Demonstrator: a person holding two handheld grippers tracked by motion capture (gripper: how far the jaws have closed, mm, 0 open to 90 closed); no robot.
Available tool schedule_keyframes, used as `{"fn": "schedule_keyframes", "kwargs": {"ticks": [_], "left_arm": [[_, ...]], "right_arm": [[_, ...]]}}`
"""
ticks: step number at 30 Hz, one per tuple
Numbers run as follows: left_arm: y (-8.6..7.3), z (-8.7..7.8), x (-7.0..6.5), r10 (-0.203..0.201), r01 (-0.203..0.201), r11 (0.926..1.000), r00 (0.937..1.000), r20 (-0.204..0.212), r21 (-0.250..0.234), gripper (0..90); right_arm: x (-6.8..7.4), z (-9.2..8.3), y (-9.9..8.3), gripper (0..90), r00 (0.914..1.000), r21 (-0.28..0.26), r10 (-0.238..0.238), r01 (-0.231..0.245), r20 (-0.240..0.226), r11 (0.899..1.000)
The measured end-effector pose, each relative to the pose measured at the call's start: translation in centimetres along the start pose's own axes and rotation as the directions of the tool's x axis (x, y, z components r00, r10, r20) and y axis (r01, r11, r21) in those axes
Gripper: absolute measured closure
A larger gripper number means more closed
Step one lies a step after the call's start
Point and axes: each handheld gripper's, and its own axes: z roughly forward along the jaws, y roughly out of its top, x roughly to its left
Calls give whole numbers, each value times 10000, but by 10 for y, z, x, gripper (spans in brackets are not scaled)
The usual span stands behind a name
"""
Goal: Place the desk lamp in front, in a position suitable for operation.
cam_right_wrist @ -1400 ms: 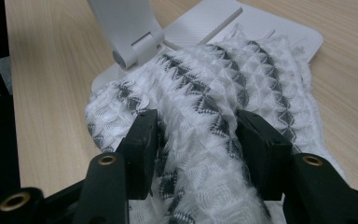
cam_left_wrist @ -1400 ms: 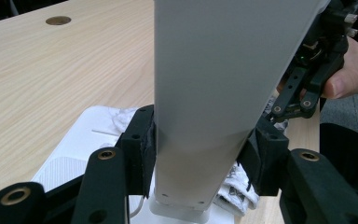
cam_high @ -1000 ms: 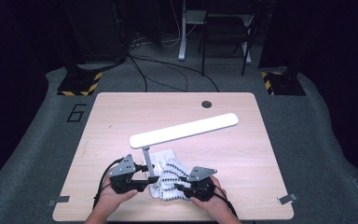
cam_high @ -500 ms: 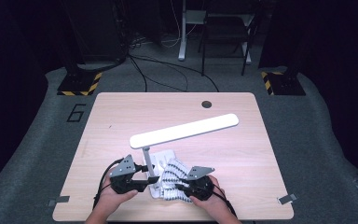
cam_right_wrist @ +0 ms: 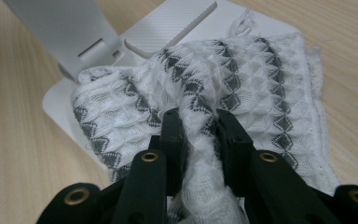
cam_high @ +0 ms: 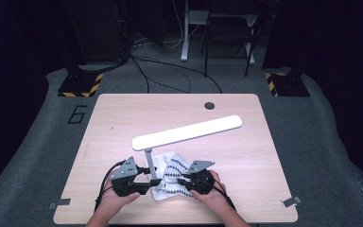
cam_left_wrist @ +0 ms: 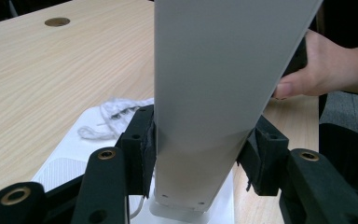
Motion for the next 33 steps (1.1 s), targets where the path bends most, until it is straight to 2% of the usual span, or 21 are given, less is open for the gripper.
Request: {"fn": "schedule_keyframes", "kwargs": {"ticks": [5,7,8,9,19,22,23,28,29,30,33], "left_arm": [[0,-1,1,22,-22,10000,10000,76,61,514],[0,-1,1,6,-6,10000,10000,74,45,514],[0,-1,0,6,-6,10000,10000,70,48,514],[0,0,0,-5,5,10000,10000,11,-22,515],[0,0,0,-44,44,10000,10000,79,45,514],[0,0,1,-44,43,10000,9999,90,44,514],[0,0,1,-42,41,10000,10000,91,44,514],[0,0,1,-42,41,10000,9999,93,38,514],[0,0,1,-43,43,10000,9999,95,33,514],[0,0,1,-38,38,10000,9999,101,35,514],[0,0,1,-54,54,10000,9999,116,30,514]], "right_arm": [[-4,7,7,746,9994,39,253,-254,235,9997],[-7,9,10,746,9995,126,185,-189,260,9997],[-9,11,11,746,9991,20,286,-287,314,9996],[-9,12,13,746,9985,139,490,-493,263,9987],[-26,28,30,746,9969,315,584,-601,531,9977],[-30,34,35,746,9945,194,814,-828,659,9964],[-32,35,36,746,9949,174,728,-742,704,9971],[-36,42,42,745,9915,60,936,-946,900,9955],[-38,43,42,745,9921,-9,845,-848,926,9964],[-38,44,43,745,9902,-9,1020,-1023,952,9947],[-42,46,45,744,9909,-19,874,-876,1019,9962]]}}
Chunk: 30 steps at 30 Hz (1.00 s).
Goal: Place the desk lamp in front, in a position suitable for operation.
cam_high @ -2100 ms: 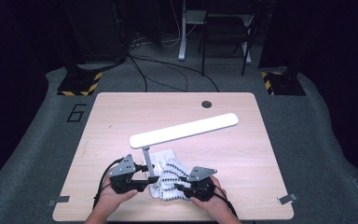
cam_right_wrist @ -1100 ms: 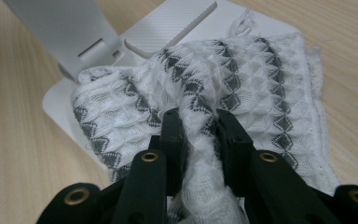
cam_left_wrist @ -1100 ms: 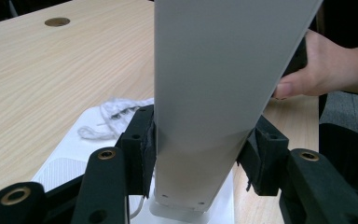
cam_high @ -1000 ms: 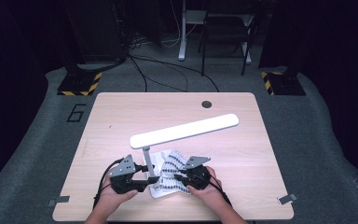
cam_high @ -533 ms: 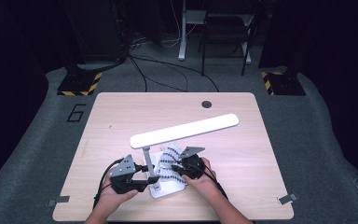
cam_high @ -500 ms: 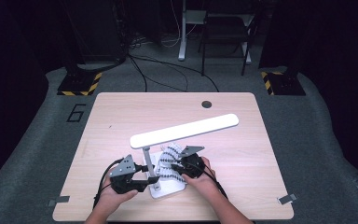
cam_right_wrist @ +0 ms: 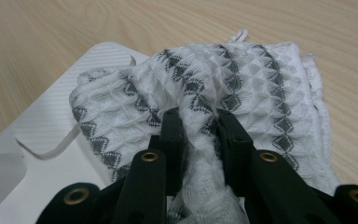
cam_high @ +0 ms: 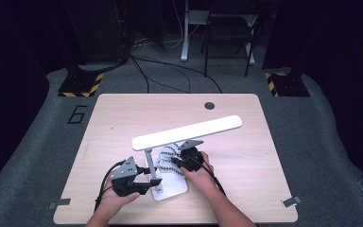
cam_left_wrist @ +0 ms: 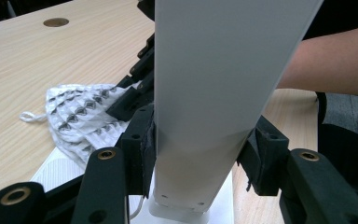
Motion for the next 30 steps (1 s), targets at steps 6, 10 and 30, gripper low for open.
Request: {"fn": "schedule_keyframes", "kwargs": {"ticks": [6,10,30], "left_arm": [[1,1,-1,129,-129,9999,9999,-79,-10,516],[1,1,-2,156,-157,9999,9999,21,58,518],[0,1,0,317,-316,9995,9994,117,-80,518]], "right_arm": [[-2,5,4,745,9995,-44,295,-294,95,9996],[-6,9,6,744,9991,-202,376,-372,196,9991],[21,19,14,723,9976,-383,-304,281,-618,9989]]}}
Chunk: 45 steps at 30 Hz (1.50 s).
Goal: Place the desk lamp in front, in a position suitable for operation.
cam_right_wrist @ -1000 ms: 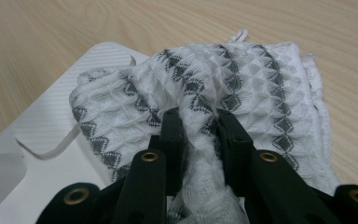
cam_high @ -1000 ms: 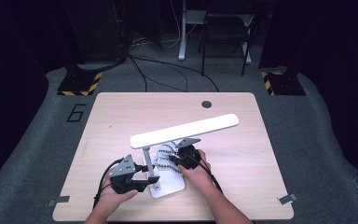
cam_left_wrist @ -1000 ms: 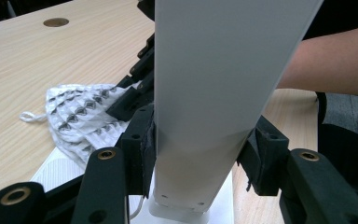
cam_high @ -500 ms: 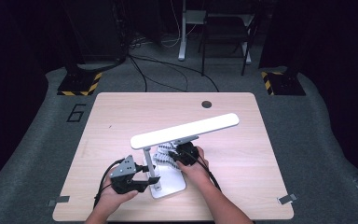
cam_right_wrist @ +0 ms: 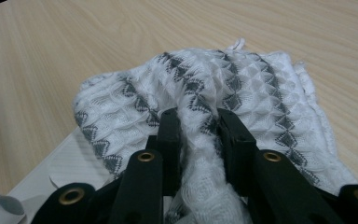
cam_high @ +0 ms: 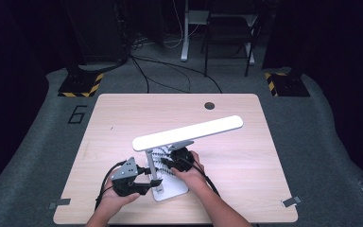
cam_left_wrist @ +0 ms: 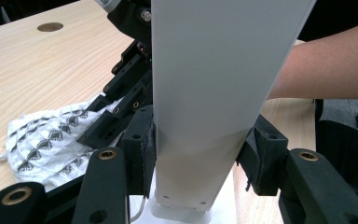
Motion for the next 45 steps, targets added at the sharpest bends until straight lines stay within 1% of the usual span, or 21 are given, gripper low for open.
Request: {"fn": "schedule_keyframes", "kwargs": {"ticks": [1,2,4,6,9,14,17,21,25,27,28,31,33,36,37,39,40,41,42,43,45], "left_arm": [[0,0,0,-21,21,10000,10000,-47,-32,518],[0,0,0,-30,30,10000,10000,8,13,518],[0,0,0,-72,72,10000,10000,-50,-46,518],[0,0,0,-87,87,10000,10000,-16,35,517],[0,0,-1,-117,117,9999,9999,-68,5,517],[0,0,-1,-139,139,9999,9999,-44,48,516],[0,0,-1,-141,142,9999,9999,-47,50,516],[0,0,-1,-165,165,9998,9999,-26,52,515],[0,0,-1,-175,175,9998,9998,-35,29,515],[0,0,-1,-173,174,9998,9998,-50,53,515],[0,1,-1,-190,190,9998,9998,-100,-15,515],[0,1,-1,-219,219,9998,9997,-56,-2,514],[0,1,-1,-226,226,9997,9997,-63,3,514],[0,1,0,-232,232,9997,9997,-53,-2,514],[0,1,0,-232,232,9997,9997,-50,0,513],[0,1,-1,-239,239,9997,9997,-53,-1,514],[-1,1,0,-242,242,9997,9997,-57,-2,513],[-1,1,0,-244,244,9997,9997,-56,-2,513],[-1,1,0,-251,251,9997,9997,-53,-9,513],[-1,1,0,-261,261,9997,9996,-52,-9,513],[-1,1,-1,-266,266,9996,9996,-86,-15,513]], "right_arm": [[1,1,0,723,10000,11,-49,49,-33,10000],[0,1,-1,724,9998,22,-150,150,-117,9999],[1,0,-2,725,9995,127,-128,132,-306,9998],[1,-2,-3,726,9987,215,-207,217,-470,9995],[7,-7,-8,726,9979,176,-405,415,-506,9990],[18,-19,-18,727,9962,315,-611,631,-614,9975],[22,-25,-24,729,9943,305,-773,797,-735,9963],[26,-34,-32,730,9931,294,-855,881,-797,9957],[29,-41,-40,731,9932,202,-869,888,-779,9958],[32,-44,-43,732,9939,169,-833,847,-718,9963],[34,-46,-46,733,9954,105,-699,708,-662,9974],[36,-50,-50,734,9957,72,-686,692,-626,9976],[41,-53,-53,734,9969,56,-545,549,-560,9985],[48,-57,-55,736,9977,117,-502,508,-449,9986],[50,-58,-56,737,9972,134,-624,630,-412,9979],[52,-59,-57,737,9968,128,-693,699,-405,9975],[53,-61,-57,737,9967,212,-654,665,-481,9976],[52,-62,-58,737,9956,244,-762,776,-552,9967],[53,-63,-59,737,9963,205,-667,679,-537,9975],[52,-64,-60,737,9947,198,-838,851,-599,9962],[52,-68,-63,738,9941,304,-788,812,-747,9962]]}}
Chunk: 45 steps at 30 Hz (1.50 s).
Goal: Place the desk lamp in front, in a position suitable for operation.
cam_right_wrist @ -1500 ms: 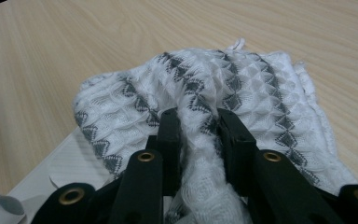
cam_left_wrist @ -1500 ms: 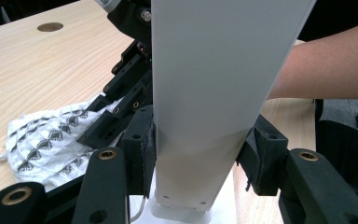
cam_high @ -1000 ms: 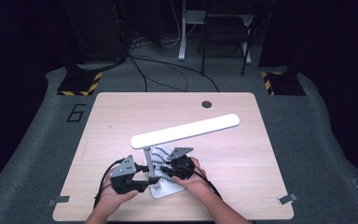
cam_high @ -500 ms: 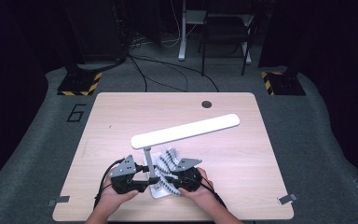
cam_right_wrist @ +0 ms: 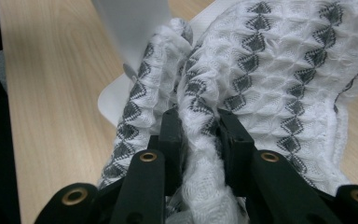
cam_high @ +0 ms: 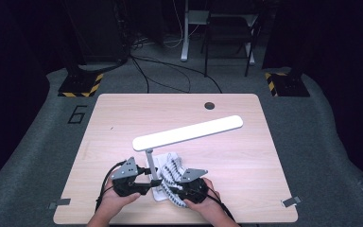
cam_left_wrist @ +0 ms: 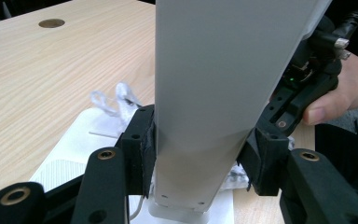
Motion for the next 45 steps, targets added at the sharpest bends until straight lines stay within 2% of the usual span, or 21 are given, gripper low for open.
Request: {"fn": "schedule_keyframes", "kwargs": {"ticks": [1,6,8,12,14,16,18,21,27,28,31,33,38,43,45], "left_arm": [[0,0,0,-2,2,10000,10000,3,-3,513],[0,0,0,22,-22,10000,10000,32,-15,513],[0,0,0,28,-28,10000,10000,7,-13,513],[0,0,0,9,-9,10000,10000,29,-34,513],[0,0,0,23,-23,10000,10000,23,-25,513],[0,0,0,-3,3,10000,10000,32,-35,513],[0,0,0,-5,5,10000,10000,34,-45,513],[0,0,0,-3,3,10000,10000,35,-41,513],[0,0,0,17,-17,10000,10000,32,-26,513],[0,0,0,18,-18,10000,10000,32,-23,513],[0,0,0,17,-17,10000,10000,39,-6,513],[0,0,0,81,-81,10000,9999,115,28,514],[1,0,-1,171,-174,9998,9995,262,118,514],[1,1,-2,189,-190,9998,9995,254,45,514],[1,1,-2,195,-199,9997,9991,370,105,514]], "right_arm": [[0,-2,-1,738,9999,18,103,-103,-17,9999],[-4,-11,-6,739,10000,188,-82,83,-46,9998],[-8,-14,-9,739,9999,203,104,-103,-6,9997],[-22,-22,-15,740,9977,167,592,-598,321,9981],[-29,-24,-16,740,9974,132,605,-611,396,9980],[-33,-25,-17,740,9946,63,909,-914,497,9958],[-37,-26,-19,740,9925,-20,951,-952,772,9955],[-42,-24,-23,738,9878,135,1053,-1075,1144,9941],[-42,-25,-23,733,9854,-77,1124,-1124,1277,9936],[-42,-26,-23,733,9869,-123,983,-976,1276,9952],[-40,-30,-21,734,9863,-443,951,-899,1346,9950],[-37,-33,-18,734,9869,-621,1001,-928,1264,9937],[-32,-35,-11,734,9920,-967,735,-636,1027,9933],[-31,-32,-6,734,9945,-1116,715,-627,765,9918],[-31,-30,-5,734,9945,-1120,737,-651,744,9916]]}}
